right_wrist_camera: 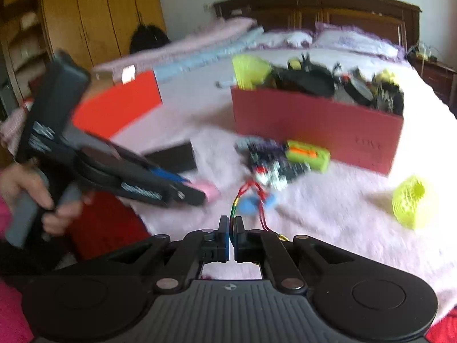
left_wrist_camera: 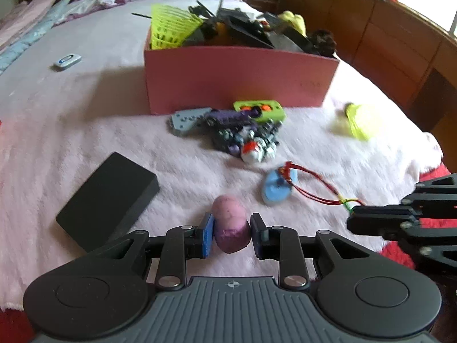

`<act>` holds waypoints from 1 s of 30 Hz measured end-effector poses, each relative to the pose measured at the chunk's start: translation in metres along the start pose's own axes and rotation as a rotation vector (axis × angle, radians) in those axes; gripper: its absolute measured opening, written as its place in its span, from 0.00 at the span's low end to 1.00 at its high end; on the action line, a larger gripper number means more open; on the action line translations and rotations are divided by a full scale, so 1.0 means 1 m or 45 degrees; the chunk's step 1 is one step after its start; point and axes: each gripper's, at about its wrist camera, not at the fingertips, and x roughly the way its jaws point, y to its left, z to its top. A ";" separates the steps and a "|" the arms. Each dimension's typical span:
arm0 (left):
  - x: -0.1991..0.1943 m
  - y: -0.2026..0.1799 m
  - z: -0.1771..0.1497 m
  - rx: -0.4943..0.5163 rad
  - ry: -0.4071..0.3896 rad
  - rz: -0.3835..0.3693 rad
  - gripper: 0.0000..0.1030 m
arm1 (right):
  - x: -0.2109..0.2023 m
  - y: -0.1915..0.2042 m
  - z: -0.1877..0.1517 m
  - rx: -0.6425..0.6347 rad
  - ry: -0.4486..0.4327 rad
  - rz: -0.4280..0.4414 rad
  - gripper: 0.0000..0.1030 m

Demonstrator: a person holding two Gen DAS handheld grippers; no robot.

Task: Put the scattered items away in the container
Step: 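Lift the pink toy with the left tool while the right lifts the blue disc by its string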

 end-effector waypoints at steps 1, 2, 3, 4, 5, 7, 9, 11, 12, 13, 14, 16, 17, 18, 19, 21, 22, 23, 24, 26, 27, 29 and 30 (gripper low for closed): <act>0.000 -0.002 -0.002 0.002 0.008 -0.012 0.29 | 0.003 -0.002 -0.002 0.010 0.027 -0.004 0.03; -0.001 -0.003 -0.005 0.007 0.014 -0.017 0.29 | 0.004 -0.002 -0.004 0.016 0.044 -0.013 0.04; -0.001 -0.005 -0.007 0.012 0.019 -0.020 0.30 | 0.006 -0.003 -0.005 0.023 0.076 -0.010 0.04; -0.002 -0.006 -0.010 0.017 0.024 -0.022 0.31 | 0.007 -0.002 -0.006 0.033 0.098 -0.013 0.08; -0.003 -0.007 -0.011 0.022 0.025 -0.016 0.31 | 0.008 -0.002 -0.006 0.042 0.119 -0.016 0.12; -0.004 -0.006 -0.012 0.027 0.021 0.003 0.34 | 0.006 0.002 -0.007 0.032 0.116 -0.032 0.20; -0.005 -0.003 -0.010 0.008 0.011 0.004 0.35 | 0.002 0.005 -0.006 0.015 0.093 -0.046 0.24; -0.004 -0.001 -0.009 -0.010 0.008 0.000 0.37 | 0.001 0.007 -0.005 0.005 0.070 -0.070 0.40; -0.002 0.000 -0.008 -0.018 0.014 -0.004 0.37 | 0.001 0.009 -0.004 -0.010 0.060 -0.092 0.47; 0.001 0.001 -0.008 -0.025 0.020 -0.008 0.37 | 0.004 0.010 -0.003 -0.027 0.059 -0.114 0.47; 0.003 0.002 -0.007 -0.032 0.025 -0.012 0.37 | 0.008 0.011 -0.003 -0.042 0.068 -0.141 0.47; 0.008 0.004 -0.007 -0.046 0.037 -0.020 0.38 | 0.017 0.009 -0.003 -0.045 0.089 -0.178 0.47; 0.010 0.005 -0.006 -0.054 0.043 -0.023 0.38 | 0.022 0.007 -0.004 -0.038 0.100 -0.184 0.47; 0.013 0.006 -0.006 -0.061 0.049 -0.027 0.38 | 0.027 0.005 -0.004 -0.012 0.112 -0.184 0.47; 0.015 0.006 -0.005 -0.063 0.053 -0.031 0.39 | 0.031 0.002 -0.005 0.017 0.124 -0.183 0.48; 0.021 0.007 -0.005 -0.064 0.061 -0.038 0.41 | 0.041 -0.003 -0.004 0.072 0.142 -0.183 0.52; 0.022 0.007 -0.005 -0.065 0.060 -0.040 0.41 | 0.044 -0.006 -0.004 0.102 0.146 -0.179 0.53; 0.023 0.007 -0.005 -0.067 0.056 -0.041 0.41 | 0.047 -0.008 -0.003 0.131 0.150 -0.176 0.54; 0.023 0.007 -0.004 -0.066 0.054 -0.041 0.39 | 0.050 -0.008 -0.002 0.131 0.150 -0.178 0.54; 0.023 0.007 -0.004 -0.061 0.049 -0.039 0.31 | 0.055 -0.005 -0.001 0.124 0.148 -0.184 0.54; 0.022 0.006 -0.004 -0.056 0.045 -0.039 0.31 | 0.057 -0.001 -0.001 0.096 0.148 -0.188 0.51; 0.020 0.005 -0.004 -0.049 0.039 -0.037 0.29 | 0.061 0.007 -0.001 0.035 0.148 -0.196 0.32; 0.019 0.004 -0.004 -0.047 0.036 -0.037 0.29 | 0.062 0.010 -0.002 0.015 0.146 -0.189 0.21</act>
